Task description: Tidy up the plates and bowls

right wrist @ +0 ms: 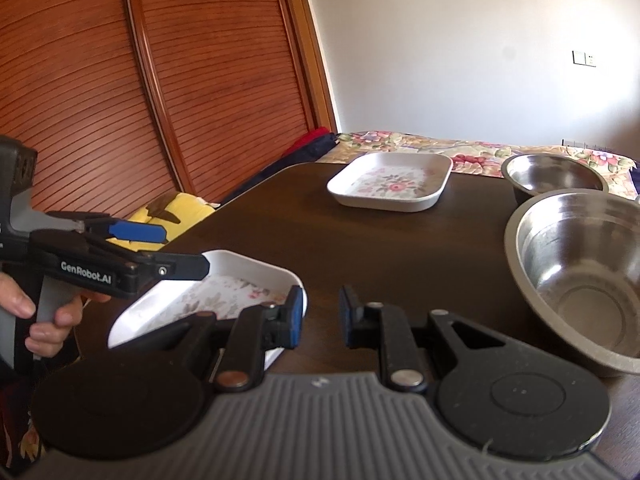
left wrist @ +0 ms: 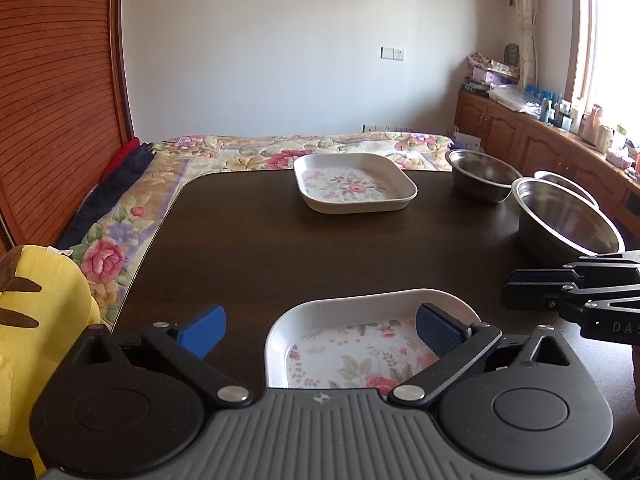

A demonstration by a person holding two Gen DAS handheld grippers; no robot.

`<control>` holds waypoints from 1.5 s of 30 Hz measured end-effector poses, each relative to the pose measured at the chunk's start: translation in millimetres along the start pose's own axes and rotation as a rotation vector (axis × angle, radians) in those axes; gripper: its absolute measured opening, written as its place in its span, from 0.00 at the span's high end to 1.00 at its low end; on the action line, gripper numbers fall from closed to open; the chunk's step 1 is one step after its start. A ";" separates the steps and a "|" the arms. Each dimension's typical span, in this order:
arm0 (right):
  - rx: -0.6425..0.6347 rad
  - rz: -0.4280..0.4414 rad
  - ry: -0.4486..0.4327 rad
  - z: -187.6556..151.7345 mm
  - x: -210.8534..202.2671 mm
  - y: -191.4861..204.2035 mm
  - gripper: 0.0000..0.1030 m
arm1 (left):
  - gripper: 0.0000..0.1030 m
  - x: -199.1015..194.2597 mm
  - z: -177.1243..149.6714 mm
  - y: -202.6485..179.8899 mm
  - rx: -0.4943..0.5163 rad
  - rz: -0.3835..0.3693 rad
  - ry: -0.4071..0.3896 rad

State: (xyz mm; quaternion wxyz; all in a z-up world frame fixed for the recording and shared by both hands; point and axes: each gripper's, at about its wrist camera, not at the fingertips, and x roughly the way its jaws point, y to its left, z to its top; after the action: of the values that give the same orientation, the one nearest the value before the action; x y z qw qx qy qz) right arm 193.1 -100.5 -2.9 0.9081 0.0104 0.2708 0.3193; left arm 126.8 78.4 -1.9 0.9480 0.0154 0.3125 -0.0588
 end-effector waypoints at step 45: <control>-0.115 -0.127 0.080 118.5 76.2 -62.6 0.79 | 0.21 82.6 105.0 34.0 0.050 -0.109 -0.013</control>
State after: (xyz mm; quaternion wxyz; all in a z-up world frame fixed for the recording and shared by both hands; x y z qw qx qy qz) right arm 337.7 -87.4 49.2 0.9141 -0.0716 0.2882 0.2761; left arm 258.8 96.8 33.2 0.9447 0.0216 0.3053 -0.1181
